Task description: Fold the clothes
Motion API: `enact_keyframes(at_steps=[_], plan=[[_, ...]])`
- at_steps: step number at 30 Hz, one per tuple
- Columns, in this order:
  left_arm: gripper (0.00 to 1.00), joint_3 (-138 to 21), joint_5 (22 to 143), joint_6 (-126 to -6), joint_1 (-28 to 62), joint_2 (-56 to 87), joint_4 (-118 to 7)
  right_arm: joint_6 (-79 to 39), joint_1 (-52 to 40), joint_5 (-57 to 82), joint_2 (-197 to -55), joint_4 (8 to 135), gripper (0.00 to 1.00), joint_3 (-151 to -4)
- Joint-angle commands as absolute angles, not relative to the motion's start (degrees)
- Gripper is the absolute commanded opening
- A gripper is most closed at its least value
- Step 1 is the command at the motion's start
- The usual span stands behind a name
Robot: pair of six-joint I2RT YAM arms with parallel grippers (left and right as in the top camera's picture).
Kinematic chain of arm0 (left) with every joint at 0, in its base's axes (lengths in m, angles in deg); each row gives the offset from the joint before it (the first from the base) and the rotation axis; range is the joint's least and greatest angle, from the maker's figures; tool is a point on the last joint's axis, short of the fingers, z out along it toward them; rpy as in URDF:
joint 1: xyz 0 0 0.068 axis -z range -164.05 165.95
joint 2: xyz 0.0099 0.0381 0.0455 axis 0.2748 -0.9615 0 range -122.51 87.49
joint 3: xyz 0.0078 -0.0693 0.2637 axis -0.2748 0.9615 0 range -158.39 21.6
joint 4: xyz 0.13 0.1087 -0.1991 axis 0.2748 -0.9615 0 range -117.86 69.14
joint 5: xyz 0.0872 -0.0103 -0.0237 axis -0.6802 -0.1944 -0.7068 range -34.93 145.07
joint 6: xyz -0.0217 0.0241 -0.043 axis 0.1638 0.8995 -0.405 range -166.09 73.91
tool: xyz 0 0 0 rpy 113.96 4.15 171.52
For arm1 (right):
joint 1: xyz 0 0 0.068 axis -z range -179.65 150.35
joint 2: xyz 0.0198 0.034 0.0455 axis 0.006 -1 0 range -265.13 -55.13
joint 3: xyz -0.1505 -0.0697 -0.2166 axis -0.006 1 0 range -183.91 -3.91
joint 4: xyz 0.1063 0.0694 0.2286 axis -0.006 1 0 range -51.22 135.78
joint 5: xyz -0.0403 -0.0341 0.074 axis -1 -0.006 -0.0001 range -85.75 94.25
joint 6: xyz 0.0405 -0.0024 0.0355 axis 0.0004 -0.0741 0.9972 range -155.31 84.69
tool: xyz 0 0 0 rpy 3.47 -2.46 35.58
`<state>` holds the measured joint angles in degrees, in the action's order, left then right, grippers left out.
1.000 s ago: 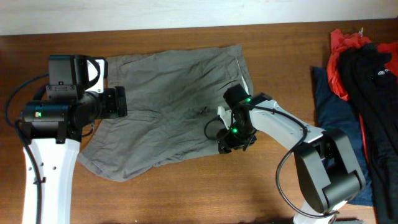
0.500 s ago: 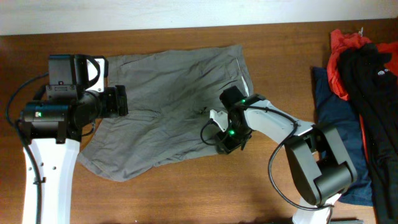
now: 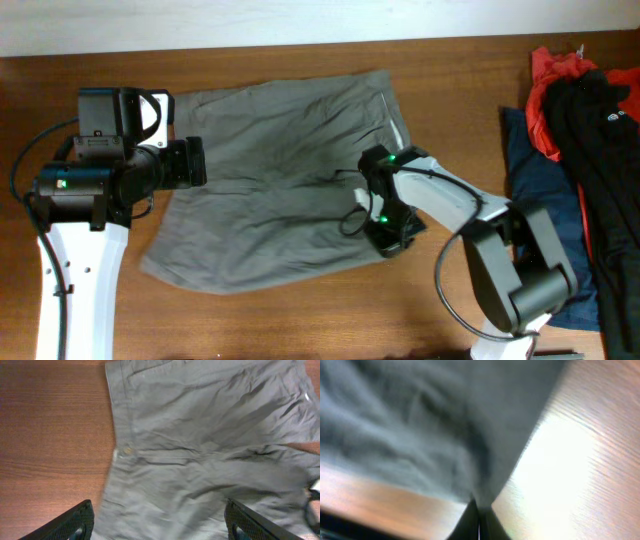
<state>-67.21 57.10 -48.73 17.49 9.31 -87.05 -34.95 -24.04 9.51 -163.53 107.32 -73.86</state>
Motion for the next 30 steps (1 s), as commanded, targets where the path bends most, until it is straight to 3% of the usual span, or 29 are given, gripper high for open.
enact_keyframes(at_steps=[1,5,16,17,18,23,30], plan=[[0.83,-67.4,57.9,-49.1,17.3,9.7,-86.4,-22.2,-23.6,-4.4,-158.5,116.3,0.04,-76.7],[0.84,-67.4,57.7,-49.1,17.3,9.7,-86.7,-15.2,-23.6,-4.4,-158.5,122.5,0.04,-76.6],[0.87,-66.3,56.6,-49.1,17.3,7.1,-98.5,-13.8,-23.7,-2.0,-158.3,132.8,0.05,-76.6],[0.87,-65.6,56.6,-49.1,17.3,6.5,-98.5,-13.8,-23.7,-1.5,-158.3,131.0,0.25,-76.6],[0.87,-65.3,56.6,-49.1,17.3,6.0,-98.5,-13.8,-23.7,-0.3,-158.3,129.5,0.37,-76.6],[0.87,-62.7,56.6,-50.0,17.3,3.8,-100.0,-13.7,-23.6,3.9,-158.3,120.5,0.72,-76.3],[0.96,-54.2,57.0,-55.2,16.2,3.5,-100.8,-11.7,-19.8,7.0,-158.3,112.9,0.76,-74.1]])
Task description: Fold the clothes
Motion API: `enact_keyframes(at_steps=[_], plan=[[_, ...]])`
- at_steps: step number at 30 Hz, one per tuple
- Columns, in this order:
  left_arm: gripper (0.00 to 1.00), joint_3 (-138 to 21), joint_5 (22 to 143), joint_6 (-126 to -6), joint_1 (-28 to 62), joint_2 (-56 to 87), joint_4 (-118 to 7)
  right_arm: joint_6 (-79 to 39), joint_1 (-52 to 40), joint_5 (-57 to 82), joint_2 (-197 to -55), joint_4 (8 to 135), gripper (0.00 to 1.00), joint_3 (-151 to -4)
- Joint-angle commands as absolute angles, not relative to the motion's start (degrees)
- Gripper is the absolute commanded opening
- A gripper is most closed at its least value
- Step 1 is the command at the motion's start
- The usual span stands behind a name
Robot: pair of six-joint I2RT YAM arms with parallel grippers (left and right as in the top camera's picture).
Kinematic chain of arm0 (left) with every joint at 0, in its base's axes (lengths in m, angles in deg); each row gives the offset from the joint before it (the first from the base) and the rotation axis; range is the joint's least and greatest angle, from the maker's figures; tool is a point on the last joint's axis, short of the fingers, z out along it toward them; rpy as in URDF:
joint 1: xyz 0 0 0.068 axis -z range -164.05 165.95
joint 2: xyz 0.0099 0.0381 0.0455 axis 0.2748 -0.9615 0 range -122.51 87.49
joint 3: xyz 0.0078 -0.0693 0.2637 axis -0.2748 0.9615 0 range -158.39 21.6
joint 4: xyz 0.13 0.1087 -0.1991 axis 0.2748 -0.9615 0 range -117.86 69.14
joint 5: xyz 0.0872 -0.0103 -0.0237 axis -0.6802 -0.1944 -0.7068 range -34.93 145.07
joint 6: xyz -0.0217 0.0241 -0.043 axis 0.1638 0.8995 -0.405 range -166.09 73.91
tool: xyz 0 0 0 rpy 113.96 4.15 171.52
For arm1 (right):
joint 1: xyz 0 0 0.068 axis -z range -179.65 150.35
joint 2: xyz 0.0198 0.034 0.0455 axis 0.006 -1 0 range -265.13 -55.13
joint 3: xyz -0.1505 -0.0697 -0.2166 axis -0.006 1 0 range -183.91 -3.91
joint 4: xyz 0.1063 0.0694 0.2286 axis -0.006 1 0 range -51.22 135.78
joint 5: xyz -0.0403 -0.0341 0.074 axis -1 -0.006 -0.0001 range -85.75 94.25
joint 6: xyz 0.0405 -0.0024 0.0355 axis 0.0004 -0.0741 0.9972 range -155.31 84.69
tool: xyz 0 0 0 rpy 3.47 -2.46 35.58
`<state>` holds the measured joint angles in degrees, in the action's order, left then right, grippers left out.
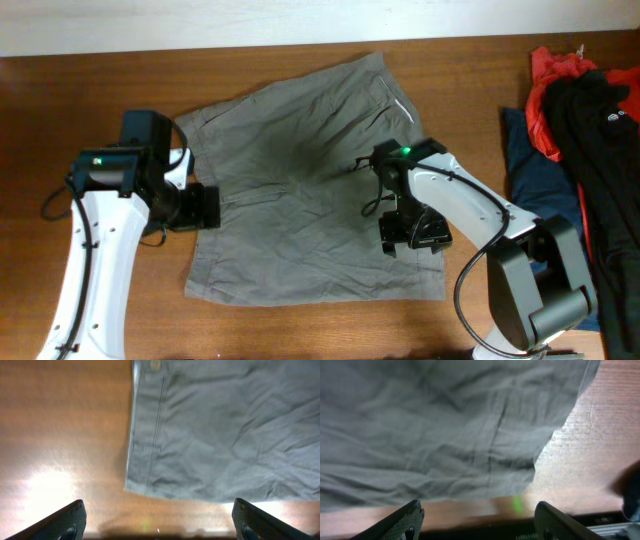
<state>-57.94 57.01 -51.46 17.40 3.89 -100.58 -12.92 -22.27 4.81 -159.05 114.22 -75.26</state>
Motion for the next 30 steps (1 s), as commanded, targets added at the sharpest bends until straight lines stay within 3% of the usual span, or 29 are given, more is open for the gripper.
enact_keyframes(at_steps=[1,13,17,24,26,30], plan=[[0.96,-52.7,57.3,-56.1,15.7,3.5,-100.7,-11.7,-19.1,7.1,-158.3,112.7,0.76,-74.1],[0.95,-24.5,68.0,-64.0,7.4,3.5,-87.2,-20.1,-12.3,18.3,-158.3,111.4,0.75,-74.1],[0.82,-19.9,67.3,-69.3,6.7,3.5,-81.2,-20.1,-12.3,18.3,-158.3,111.4,0.75,-74.1],[0.79,-15.6,67.1,-79.7,6.7,3.4,-71.2,-21.4,-12.3,18.2,-158.3,111.3,0.75,-74.1],[0.72,-15.6,67.1,-81.1,6.7,3.4,-69.0,-21.5,-12.3,18.2,-158.3,111.3,0.75,-74.1],[0.34,-15.6,67.3,-81.5,6.7,3.4,-67.8,-21.6,-12.3,18.2,-158.3,111.0,0.75,-74.1]])
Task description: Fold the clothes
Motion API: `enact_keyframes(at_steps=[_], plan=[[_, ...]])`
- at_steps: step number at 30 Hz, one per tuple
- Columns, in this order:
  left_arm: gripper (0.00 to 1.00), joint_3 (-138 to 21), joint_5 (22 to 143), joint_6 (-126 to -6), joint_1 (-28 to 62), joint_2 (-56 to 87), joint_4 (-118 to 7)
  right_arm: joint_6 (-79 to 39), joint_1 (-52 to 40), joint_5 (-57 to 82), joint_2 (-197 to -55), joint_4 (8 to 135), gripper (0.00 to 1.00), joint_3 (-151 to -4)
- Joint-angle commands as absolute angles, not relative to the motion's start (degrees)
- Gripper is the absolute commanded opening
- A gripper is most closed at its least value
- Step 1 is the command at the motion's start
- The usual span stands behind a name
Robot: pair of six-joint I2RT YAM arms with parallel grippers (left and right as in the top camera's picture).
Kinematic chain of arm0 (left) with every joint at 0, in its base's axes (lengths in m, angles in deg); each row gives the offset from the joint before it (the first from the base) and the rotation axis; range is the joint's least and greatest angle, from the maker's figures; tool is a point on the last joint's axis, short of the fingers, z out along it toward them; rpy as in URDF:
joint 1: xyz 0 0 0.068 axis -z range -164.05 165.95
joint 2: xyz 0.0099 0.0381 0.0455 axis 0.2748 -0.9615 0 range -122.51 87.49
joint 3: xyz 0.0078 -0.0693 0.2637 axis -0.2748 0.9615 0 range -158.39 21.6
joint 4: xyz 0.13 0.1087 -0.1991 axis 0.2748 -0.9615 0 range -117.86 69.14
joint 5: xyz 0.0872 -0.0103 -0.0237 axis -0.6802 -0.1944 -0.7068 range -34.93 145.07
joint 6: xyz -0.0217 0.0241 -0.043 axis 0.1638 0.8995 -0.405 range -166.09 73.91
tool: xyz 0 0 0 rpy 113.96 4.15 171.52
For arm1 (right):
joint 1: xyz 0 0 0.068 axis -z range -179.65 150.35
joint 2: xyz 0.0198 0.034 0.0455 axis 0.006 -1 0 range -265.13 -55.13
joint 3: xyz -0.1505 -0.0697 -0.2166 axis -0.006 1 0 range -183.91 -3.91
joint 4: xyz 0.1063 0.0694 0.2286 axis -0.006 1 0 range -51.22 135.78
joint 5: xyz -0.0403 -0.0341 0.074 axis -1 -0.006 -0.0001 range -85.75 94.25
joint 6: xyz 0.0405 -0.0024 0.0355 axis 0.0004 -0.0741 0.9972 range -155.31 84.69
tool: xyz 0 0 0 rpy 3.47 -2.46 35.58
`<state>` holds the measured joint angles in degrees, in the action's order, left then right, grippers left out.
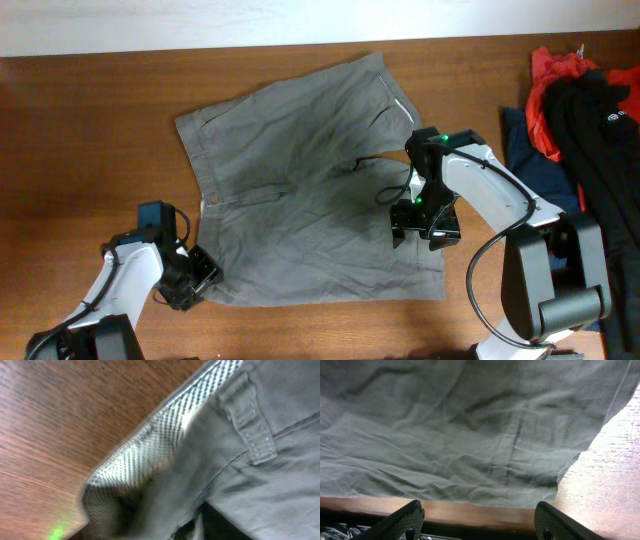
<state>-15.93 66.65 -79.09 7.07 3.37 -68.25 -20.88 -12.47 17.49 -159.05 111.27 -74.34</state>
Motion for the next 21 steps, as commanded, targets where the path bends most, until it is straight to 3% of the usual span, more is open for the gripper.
enact_keyframes(at_steps=[1,4,10,16,21], plan=[[0.27,-15.6,67.3,-81.5,6.7,3.4,-67.7,-21.6,-12.3,18.2,-158.3,111.0,0.75,-74.1],[0.21,-15.7,67.3,-79.7,6.7,3.4,-67.1,-21.6,-11.3,16.5,-158.3,110.4,0.75,-74.1],[0.16,-16.7,71.6,-78.1,6.7,3.5,-67.1,-21.6,2.4,26.1,-158.3,111.9,0.75,-74.1],[0.21,-17.0,72.3,-77.7,6.7,3.5,-66.8,-23.2,6.8,27.3,-158.3,112.5,0.75,-67.5],[0.24,-17.0,72.3,-77.7,6.7,3.5,-66.7,-20.9,6.4,27.2,-158.3,104.6,0.76,-55.4]])
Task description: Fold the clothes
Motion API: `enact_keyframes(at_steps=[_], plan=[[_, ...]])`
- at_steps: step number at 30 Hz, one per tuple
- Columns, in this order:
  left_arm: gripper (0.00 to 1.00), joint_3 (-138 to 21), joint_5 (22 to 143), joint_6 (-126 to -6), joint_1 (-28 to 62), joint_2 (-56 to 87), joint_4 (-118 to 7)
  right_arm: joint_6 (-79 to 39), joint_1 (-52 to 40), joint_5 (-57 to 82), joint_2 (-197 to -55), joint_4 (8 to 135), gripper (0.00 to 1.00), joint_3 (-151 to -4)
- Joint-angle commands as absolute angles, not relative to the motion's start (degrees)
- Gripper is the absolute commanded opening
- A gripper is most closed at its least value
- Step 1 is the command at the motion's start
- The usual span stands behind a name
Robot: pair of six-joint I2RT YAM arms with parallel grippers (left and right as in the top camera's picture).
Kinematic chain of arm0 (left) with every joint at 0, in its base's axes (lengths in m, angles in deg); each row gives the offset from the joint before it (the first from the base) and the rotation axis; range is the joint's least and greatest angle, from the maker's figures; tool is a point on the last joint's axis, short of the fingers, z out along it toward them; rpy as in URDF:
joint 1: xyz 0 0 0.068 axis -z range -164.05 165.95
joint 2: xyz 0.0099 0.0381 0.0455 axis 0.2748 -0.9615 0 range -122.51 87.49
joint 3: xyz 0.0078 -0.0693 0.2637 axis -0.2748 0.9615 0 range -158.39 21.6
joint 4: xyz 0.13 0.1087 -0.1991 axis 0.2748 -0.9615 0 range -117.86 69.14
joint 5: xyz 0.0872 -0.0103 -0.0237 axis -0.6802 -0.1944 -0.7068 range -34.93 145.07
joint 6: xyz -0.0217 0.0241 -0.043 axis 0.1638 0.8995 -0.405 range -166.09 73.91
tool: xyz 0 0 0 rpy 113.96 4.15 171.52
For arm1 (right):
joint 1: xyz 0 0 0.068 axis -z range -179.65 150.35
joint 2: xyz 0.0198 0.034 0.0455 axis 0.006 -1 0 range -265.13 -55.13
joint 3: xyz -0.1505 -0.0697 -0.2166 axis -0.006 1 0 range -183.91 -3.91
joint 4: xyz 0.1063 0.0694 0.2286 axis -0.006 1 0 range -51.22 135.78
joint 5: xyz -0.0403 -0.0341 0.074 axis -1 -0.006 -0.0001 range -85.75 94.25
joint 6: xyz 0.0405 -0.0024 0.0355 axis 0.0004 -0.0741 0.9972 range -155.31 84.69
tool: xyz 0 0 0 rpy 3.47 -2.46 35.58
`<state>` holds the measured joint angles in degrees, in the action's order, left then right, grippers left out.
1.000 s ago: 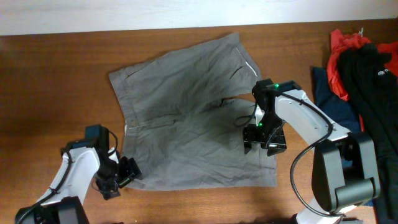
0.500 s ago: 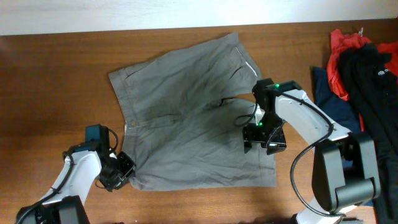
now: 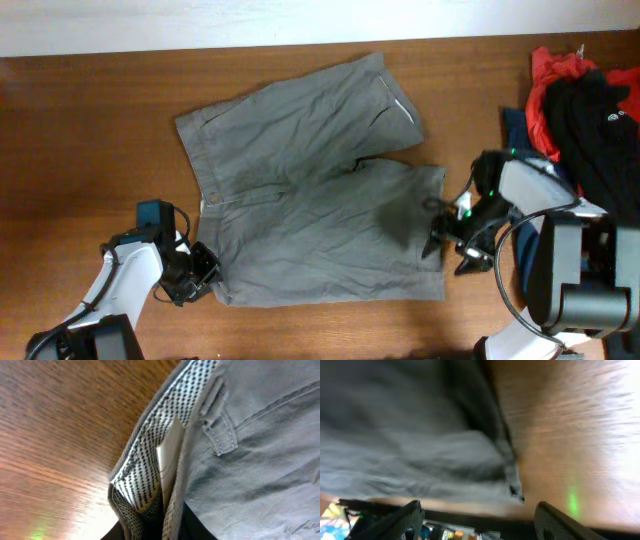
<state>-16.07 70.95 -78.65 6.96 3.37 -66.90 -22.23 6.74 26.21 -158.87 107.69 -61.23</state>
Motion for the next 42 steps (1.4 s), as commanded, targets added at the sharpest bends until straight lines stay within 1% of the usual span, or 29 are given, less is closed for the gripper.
enact_keyframes(at_steps=[1,5,7,10,11,12,14,16,19,21,22,26,27,28,29,30,32,37,42], plan=[[0.25,-17.0,72.3,-77.7,6.7,3.5,-66.7,-19.9,6.4,27.2,-158.3,103.2,0.75,-53.7],[0.27,-17.0,72.3,-77.7,6.7,3.5,-66.5,-19.8,6.4,28.1,-158.3,99.6,0.75,-49.3],[0.28,-17.0,72.3,-77.7,6.7,3.5,-66.3,-19.8,6.3,28.3,-158.3,99.4,0.71,-48.4],[0.28,-17.0,72.3,-77.7,6.7,3.5,-66.2,-19.9,6.4,28.3,-158.3,99.3,0.39,-48.1],[0.28,-17.0,72.3,-77.7,6.7,3.5,-66.1,-19.9,6.4,28.3,-158.3,99.1,0.3,-48.1],[0.28,-17.0,72.3,-77.7,6.7,3.5,-66.0,-20.1,6.4,28.3,-158.2,98.9,0.24,-48.1],[0.28,-17.0,72.3,-77.7,6.7,3.5,-66.0,-20.1,6.4,28.1,-157.1,98.8,0.15,-48.1],[0.28,-17.0,72.3,-77.4,6.7,3.5,-66.0,-20.0,6.4,27.6,-155.6,98.3,0.12,-48.2],[0.28,-17.0,72.3,-76.8,6.7,3.5,-66.0,-20.1,6.4,27.4,-151.1,98.4,0.04,-49.4],[0.27,-17.2,72.8,-75.7,6.7,3.5,-66.1,-20.1,6.4,26.7,-148.2,99.5,0.04,-50.5],[0.24,-17.4,74.0,-74.7,6.7,3.5,-66.1,-20.0,6.4,24.9,-145.2,101.3,0.04,-51.9],[0.22,-18.1,75.3,-74.6,6.7,3.6,-66.4,-20.0,6.4,18.5,-134.7,107.9,0.04,-58.5],[0.2,-18.4,75.5,-74.6,6.7,3.6,-66.6,-19.8,6.4,18.6,-132.7,108.9,0.04,-59.9],[0.13,-19.0,77.2,-72.8,6.7,3.6,-66.7,-19.8,6.4,18.6,-131.2,109.6,0.04,-61.2],[0.1,-19.4,78.7,-70.8,6.7,3.6,-66.8,-19.8,6.4,18.6,-130.6,109.8,0.04,-61.8],[0.01,-20.4,82.0,-66.8,6.7,3.7,-67.4,-20.3,6.4,18.6,-129.2,109.9,0.04,-63.4],[0.0,-23.4,83.8,-62.9,6.7,3.9,-72.0,-23.0,6.4,18.6,-127.6,110.0,0.04,-66.6],[0.01,-29.1,84.4,-58.3,6.7,7.0,-80.8,-23.5,6.4,18.5,-126.3,112.9,0.04,-77.6],[0.01,-29.9,87.7,-56.7,6.7,14.3,-83.4,-22.2,6.4,17.2,-126.3,116.6,0.04,-85.5]])
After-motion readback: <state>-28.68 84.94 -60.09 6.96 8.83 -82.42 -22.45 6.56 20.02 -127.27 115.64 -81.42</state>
